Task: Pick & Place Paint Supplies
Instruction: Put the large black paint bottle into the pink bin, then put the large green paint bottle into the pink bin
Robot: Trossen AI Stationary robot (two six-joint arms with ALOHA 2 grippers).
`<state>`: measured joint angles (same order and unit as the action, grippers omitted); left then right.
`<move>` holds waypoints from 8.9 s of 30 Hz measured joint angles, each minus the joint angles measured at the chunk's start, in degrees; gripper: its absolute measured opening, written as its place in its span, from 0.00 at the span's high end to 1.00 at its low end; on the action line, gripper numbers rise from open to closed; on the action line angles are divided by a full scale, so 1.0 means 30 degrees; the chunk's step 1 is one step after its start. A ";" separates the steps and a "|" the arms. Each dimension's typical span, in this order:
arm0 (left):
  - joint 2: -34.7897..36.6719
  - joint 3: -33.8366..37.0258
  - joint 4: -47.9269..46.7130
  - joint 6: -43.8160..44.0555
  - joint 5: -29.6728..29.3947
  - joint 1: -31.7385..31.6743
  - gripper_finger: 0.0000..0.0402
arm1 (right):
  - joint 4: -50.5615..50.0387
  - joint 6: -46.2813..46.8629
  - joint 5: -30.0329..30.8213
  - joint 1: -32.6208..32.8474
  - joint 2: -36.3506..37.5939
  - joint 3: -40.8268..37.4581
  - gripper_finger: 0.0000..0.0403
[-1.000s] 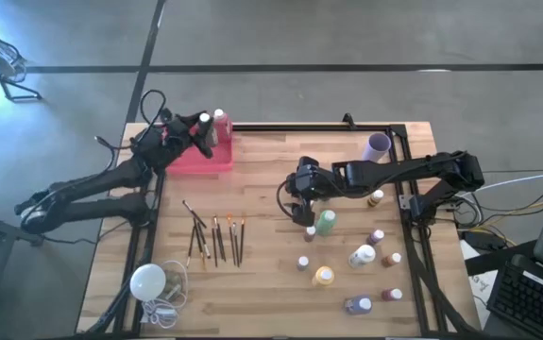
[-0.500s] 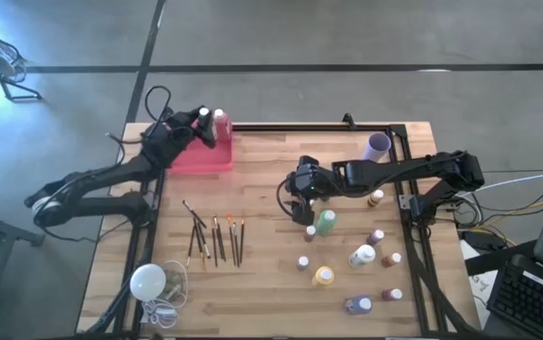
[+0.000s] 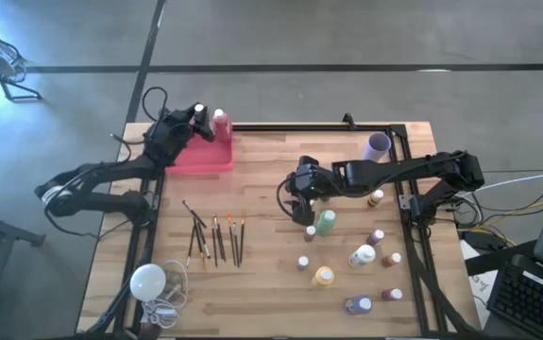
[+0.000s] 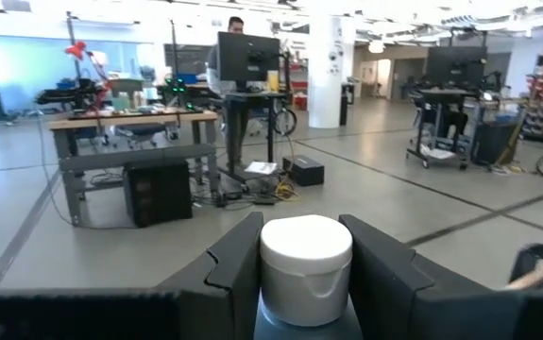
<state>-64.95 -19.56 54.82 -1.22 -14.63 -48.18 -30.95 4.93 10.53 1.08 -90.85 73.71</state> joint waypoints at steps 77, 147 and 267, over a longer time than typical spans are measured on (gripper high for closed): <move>-0.9915 0.0018 0.8817 0.0039 -0.0153 -0.1318 0.66 | 0.0957 -0.0364 0.0000 -0.0007 -0.0007 -0.1005 0.32; 0.4219 0.0032 -1.1162 -0.2295 0.1719 -0.1289 0.88 | 0.1008 -0.0350 0.0005 -0.0007 -0.0007 -0.1005 0.34; 0.4673 -0.0626 -0.7414 -0.0158 1.2794 0.9137 0.79 | -1.0177 1.1191 0.5575 0.7289 0.5025 -0.1260 0.38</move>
<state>-50.93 -21.44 32.58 -1.70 23.75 -20.78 -61.48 38.50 27.26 22.95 -75.77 69.93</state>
